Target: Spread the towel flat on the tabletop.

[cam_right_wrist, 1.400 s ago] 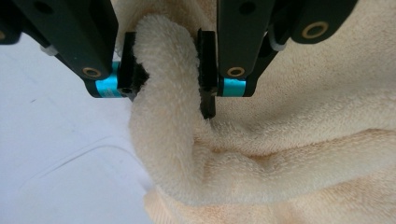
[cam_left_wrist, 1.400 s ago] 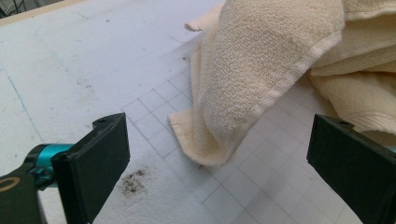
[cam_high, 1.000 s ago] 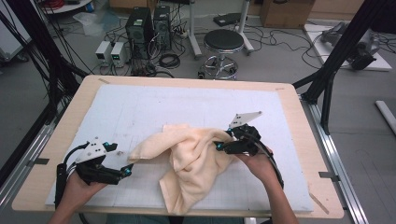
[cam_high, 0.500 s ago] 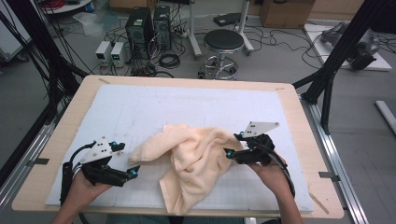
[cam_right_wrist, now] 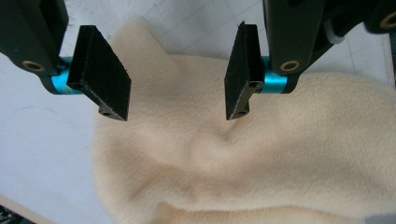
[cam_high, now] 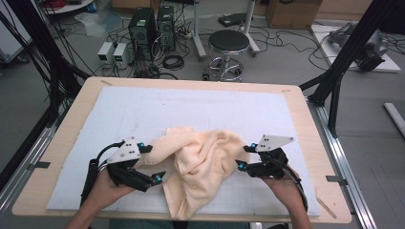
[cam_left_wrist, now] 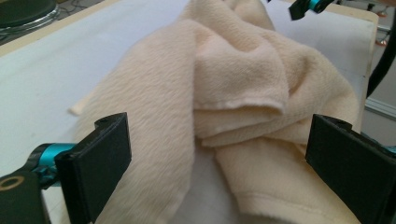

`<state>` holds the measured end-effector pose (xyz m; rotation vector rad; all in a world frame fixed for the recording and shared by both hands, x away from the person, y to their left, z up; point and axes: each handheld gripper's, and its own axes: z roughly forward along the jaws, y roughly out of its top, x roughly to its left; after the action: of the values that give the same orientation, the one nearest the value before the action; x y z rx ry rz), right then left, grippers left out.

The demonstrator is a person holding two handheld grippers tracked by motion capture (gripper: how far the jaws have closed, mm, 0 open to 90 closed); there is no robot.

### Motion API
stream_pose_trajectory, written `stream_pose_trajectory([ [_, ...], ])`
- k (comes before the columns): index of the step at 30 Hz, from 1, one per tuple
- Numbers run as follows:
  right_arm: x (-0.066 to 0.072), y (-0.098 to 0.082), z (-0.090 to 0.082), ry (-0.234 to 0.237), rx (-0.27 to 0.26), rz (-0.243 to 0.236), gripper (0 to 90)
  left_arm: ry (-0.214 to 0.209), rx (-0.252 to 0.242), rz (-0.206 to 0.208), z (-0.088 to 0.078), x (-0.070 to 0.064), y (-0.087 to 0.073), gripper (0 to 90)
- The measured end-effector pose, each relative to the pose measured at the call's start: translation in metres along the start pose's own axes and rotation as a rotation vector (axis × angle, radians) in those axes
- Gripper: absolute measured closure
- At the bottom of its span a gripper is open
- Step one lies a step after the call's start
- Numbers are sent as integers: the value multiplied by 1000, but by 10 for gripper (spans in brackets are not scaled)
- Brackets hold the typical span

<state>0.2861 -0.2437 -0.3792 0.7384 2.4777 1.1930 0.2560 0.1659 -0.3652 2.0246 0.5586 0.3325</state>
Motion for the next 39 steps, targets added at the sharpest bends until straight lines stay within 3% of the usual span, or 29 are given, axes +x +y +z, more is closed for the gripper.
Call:
stream_pose_trajectory([
  [6, 0, -9, 14, 9, 15, -20, 412, -72, 6, 14, 25, -9, 13, 95],
  [9, 0, -12, 18, 11, 22, -18, 416, -89, 6, 21, 34, -12, 18, 161],
  [15, 1, -12, 29, 18, 54, -35, 428, -136, 38, 45, 52, -15, 23, 361],
  [18, 0, -13, 33, 17, 68, -36, 436, -127, 83, 82, 64, -17, 24, 423],
  [20, -2, -13, 40, 19, 89, -34, 456, -110, 116, 94, 72, -15, 25, 563],
  [21, -2, -13, 40, 19, 89, -34, 456, -106, 120, 95, 74, -14, 25, 563],
  [24, -3, -15, 48, 24, 119, -33, 509, -93, 140, 89, 80, -10, 25, 750],
  [28, -3, -15, 56, 39, 139, -46, 654, -85, 139, 75, 75, -4, 26, 820],
  [32, -2, -13, 55, 75, 142, -62, 788, -50, 114, 71, 57, 2, 27, 838],
  [36, 4, -9, 44, 82, 130, -90, 814, -5, 67, 68, 28, 7, 29, 840],
  [38, 10, -1, 33, 80, 96, -111, 816, 34, 45, 66, 7, 12, 30, 841],
  [39, 10, -1, 33, 80, 96, -111, 816, 34, 45, 66, 7, 12, 30, 841],
])
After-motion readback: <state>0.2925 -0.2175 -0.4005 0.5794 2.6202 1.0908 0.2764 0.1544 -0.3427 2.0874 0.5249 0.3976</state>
